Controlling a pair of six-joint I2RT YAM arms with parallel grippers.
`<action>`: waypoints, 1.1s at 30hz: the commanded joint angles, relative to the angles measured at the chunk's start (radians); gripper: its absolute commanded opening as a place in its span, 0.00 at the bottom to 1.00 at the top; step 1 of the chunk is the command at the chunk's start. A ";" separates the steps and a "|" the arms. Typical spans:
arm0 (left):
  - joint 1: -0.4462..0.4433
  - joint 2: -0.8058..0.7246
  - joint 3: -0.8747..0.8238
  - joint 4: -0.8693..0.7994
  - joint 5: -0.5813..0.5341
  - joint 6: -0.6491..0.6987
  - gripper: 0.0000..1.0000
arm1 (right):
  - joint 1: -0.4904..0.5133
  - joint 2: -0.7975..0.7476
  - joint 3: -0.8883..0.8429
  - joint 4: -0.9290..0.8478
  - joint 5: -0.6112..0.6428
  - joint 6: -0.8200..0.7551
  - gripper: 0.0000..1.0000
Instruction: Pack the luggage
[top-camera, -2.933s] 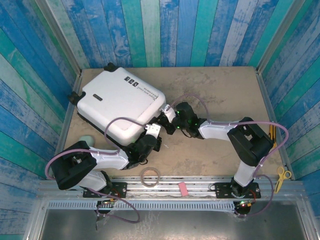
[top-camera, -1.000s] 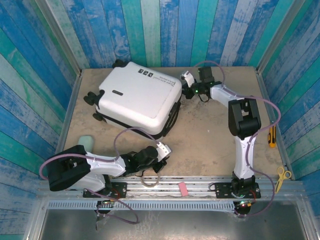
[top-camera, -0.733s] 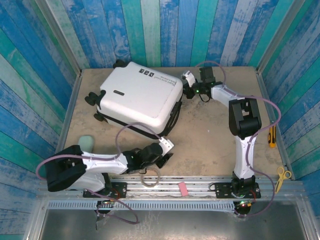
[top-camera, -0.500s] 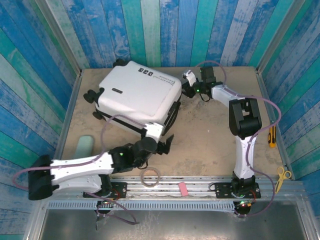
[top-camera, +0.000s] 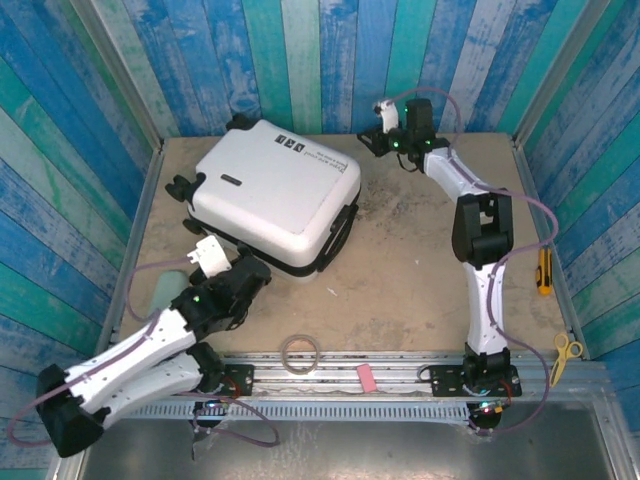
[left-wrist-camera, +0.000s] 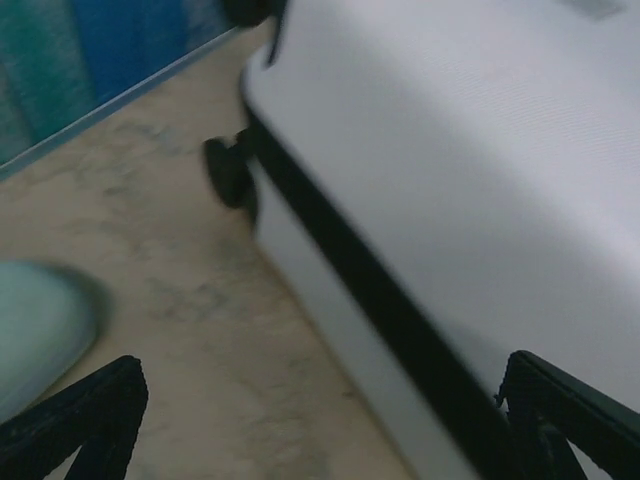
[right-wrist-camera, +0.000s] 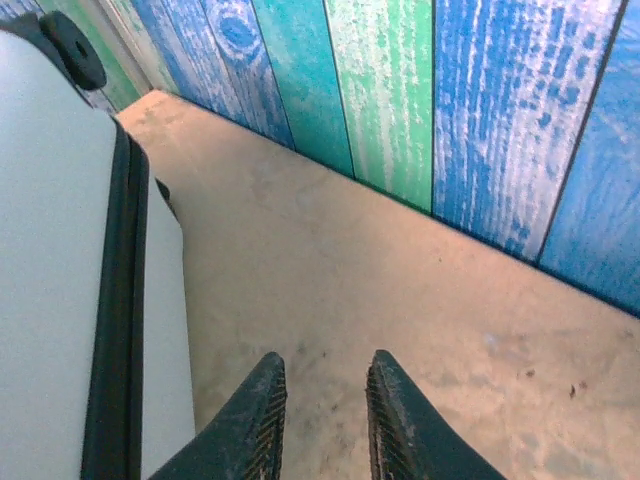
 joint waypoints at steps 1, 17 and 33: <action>0.103 0.123 -0.018 0.056 0.204 0.040 0.96 | 0.001 0.146 0.132 -0.077 -0.148 0.140 0.23; 0.525 0.621 0.201 0.353 0.585 0.353 0.94 | 0.104 -0.120 -0.341 0.051 -0.580 -0.241 0.06; 0.565 0.801 0.472 0.352 0.695 0.632 0.93 | 0.282 -0.507 -0.768 -0.158 -0.430 -0.636 0.05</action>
